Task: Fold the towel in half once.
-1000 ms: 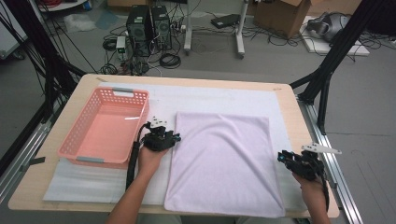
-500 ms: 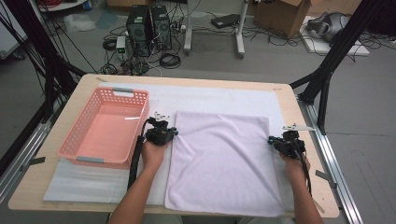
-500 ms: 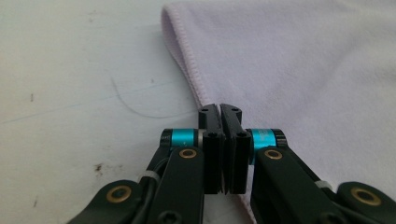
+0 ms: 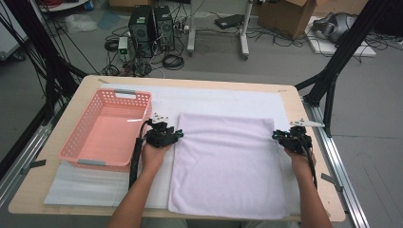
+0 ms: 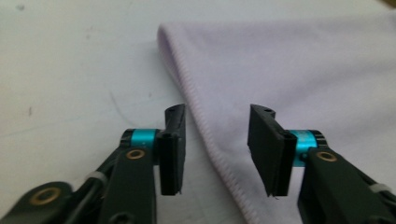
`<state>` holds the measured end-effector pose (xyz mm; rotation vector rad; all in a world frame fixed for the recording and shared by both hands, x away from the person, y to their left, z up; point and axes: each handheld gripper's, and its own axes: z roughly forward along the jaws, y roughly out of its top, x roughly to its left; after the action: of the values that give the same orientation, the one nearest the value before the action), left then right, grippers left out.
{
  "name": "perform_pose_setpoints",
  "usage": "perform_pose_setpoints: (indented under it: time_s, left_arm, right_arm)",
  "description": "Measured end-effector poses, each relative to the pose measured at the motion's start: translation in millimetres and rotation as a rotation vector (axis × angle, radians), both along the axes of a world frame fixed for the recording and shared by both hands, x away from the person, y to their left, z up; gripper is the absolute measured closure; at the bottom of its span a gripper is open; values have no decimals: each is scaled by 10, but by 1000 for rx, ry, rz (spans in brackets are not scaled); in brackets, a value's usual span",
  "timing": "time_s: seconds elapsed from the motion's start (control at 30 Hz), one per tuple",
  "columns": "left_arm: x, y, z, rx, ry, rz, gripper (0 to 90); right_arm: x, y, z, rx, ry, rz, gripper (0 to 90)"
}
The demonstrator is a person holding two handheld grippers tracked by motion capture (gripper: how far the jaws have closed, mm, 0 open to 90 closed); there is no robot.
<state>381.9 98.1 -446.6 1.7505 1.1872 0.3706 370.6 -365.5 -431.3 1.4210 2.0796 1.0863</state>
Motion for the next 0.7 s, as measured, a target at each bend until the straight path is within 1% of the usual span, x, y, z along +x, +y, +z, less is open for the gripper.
perform_pose_setpoints:
  time_s: [0.03,0.07,0.1,0.13,0.17,0.2,0.23,0.27,0.3,0.33,0.37,0.43,0.5,0.53,0.6,0.67,0.7]
  left_arm:
    - [-7,-4,11,-15,-9,-8,511]
    - [-12,-5,19,-22,-19,-24,494]
    - [-18,-10,24,-34,-26,-36,481]
    - [-24,-12,31,-40,-30,-49,464]
    - [-32,-16,34,-51,-33,-62,451]
    - [-40,-12,43,-52,-36,-75,450]
    - [-54,-8,49,-62,-49,-75,436]
    - [-72,5,56,-73,-61,-73,433]
    - [-83,17,61,-89,-69,-77,434]
    - [-95,31,64,-101,-72,-83,431]
    - [-107,45,67,-104,-79,-90,431]
    - [-140,71,70,-115,-89,-101,428]
    - [-168,87,85,-117,-82,-122,425]
    - [-184,92,97,-110,-78,-137,416]
    - [-216,89,128,-119,-75,-166,420]
    - [-257,76,169,-135,-92,-190,444]
    - [-276,71,189,-132,-104,-201,443]
  right_arm:
    - [39,43,-25,-6,9,26,798]
    - [74,82,-54,-20,14,40,802]
    - [107,115,-87,-29,25,42,802]
    - [139,136,-126,-50,28,35,802]
    - [158,141,-152,-58,29,23,800]
    - [172,129,-161,-62,12,-8,784]
    - [179,112,-160,-86,0,-58,784]
    - [180,80,-157,-77,-1,-97,787]
    - [174,41,-152,-30,7,-125,767]
    - [165,1,-143,18,26,-131,743]
    - [147,-29,-125,29,32,-127,729]
    - [71,-68,-69,27,15,-98,697]
    - [-30,-106,-5,41,-8,-75,671]
    - [-88,-121,25,43,-7,-54,647]
    - [-207,-138,64,38,-23,-26,591]
    - [-335,-151,81,56,-26,-5,519]
    - [-395,-153,79,62,-33,7,492]
